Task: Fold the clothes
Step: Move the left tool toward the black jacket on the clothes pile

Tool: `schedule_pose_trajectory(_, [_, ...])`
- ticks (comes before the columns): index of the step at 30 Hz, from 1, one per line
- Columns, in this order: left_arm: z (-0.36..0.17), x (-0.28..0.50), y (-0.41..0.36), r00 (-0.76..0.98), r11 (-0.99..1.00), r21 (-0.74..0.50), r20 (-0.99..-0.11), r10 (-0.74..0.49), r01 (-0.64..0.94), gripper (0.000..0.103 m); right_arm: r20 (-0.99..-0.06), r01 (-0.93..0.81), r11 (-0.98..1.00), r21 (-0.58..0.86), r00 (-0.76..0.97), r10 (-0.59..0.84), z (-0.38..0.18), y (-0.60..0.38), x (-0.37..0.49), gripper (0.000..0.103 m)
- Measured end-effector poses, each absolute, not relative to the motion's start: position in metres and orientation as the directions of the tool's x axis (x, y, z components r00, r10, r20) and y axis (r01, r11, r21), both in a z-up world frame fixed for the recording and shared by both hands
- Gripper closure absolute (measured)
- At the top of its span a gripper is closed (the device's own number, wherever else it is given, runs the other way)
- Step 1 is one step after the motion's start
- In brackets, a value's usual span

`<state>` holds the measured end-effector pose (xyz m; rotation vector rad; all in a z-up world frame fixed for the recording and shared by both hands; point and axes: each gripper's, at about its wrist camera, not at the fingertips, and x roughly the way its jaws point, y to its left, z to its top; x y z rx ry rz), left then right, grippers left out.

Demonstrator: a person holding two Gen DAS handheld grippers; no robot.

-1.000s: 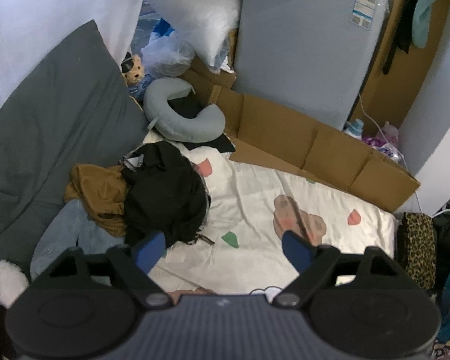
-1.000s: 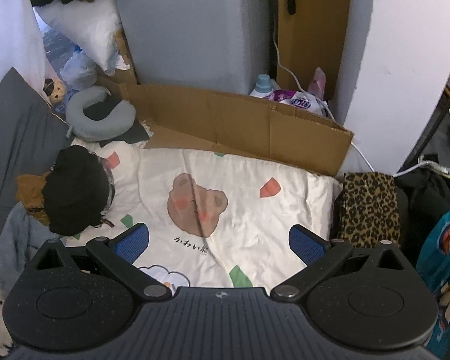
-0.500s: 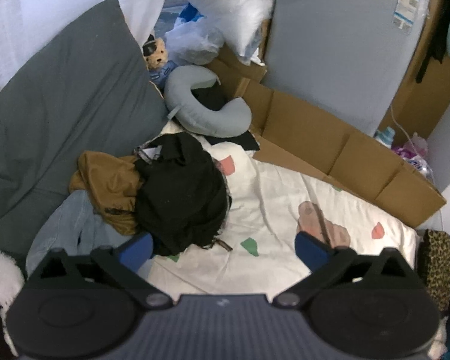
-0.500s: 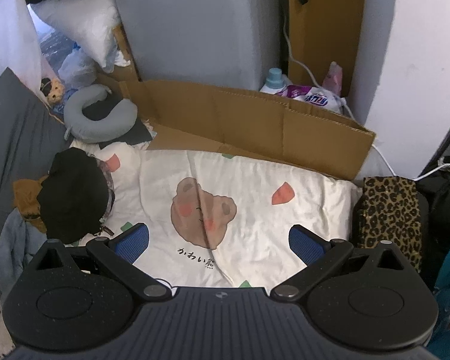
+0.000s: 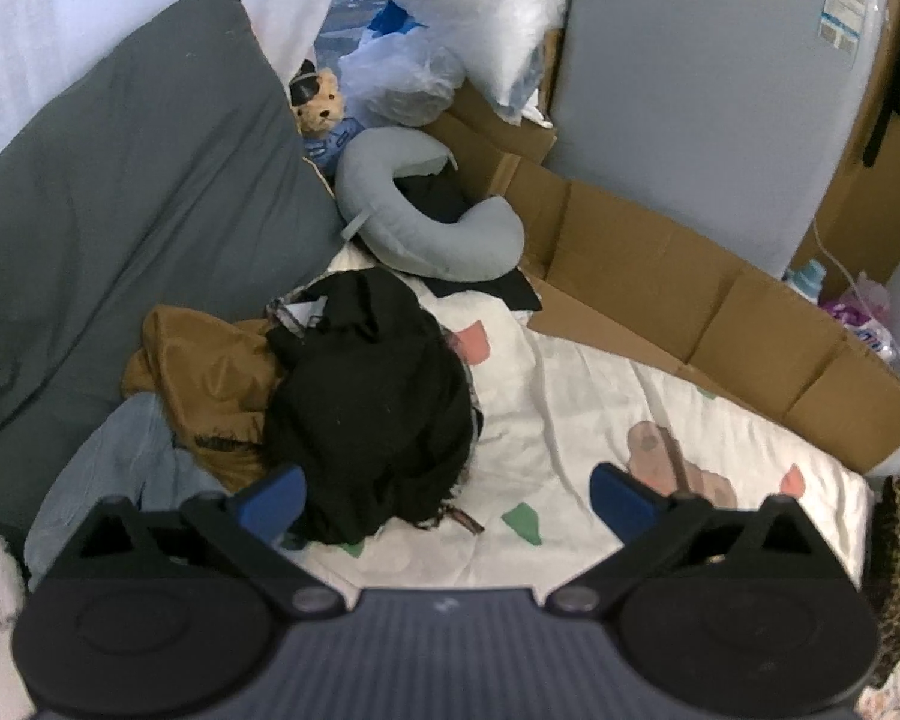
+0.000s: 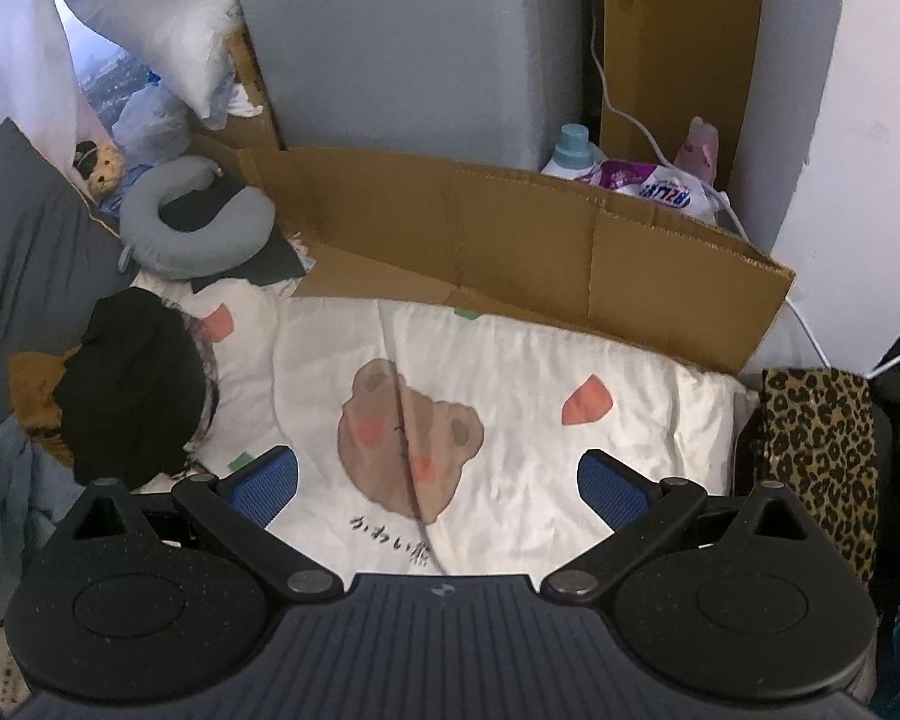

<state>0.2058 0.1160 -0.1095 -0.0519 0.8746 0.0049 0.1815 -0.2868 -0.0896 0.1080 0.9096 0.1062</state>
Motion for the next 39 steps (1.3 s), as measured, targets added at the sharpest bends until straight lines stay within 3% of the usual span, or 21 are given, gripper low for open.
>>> schedule_pose_trajectory(5, [-0.124,0.214,0.116,0.657,0.999,-0.035,-0.753,-0.008,-0.028,0.002,-0.777,-0.088,0.987,0.134,0.608,0.16,-0.111,-0.285,0.191,0.001])
schedule_pose_trajectory(10, [-0.139,0.222,0.122,0.674,0.998,-0.038,-0.738,0.011,-0.058,0.012,-0.761,-0.225,0.965,0.137,0.599,0.248,-0.136,-0.273,0.194,0.001])
schedule_pose_trajectory(16, [-0.158,0.235,0.134,0.709,0.996,-0.03,-0.704,0.036,-0.08,0.012,-0.765,-0.265,0.953,0.148,0.58,0.28,-0.168,-0.271,0.198,0.001])
schedule_pose_trajectory(32, [-0.27,0.286,0.175,0.712,0.999,-0.015,-0.702,0.016,-0.037,0.014,-0.767,-0.317,0.935,0.156,0.558,0.317,-0.26,-0.258,0.197,0.001])
schedule_pose_trajectory(39, [-0.277,0.306,0.197,0.751,0.993,-0.054,-0.658,0.043,-0.104,0.016,-0.788,-0.348,0.924,0.158,0.52,0.33,-0.283,-0.244,0.192,0.001])
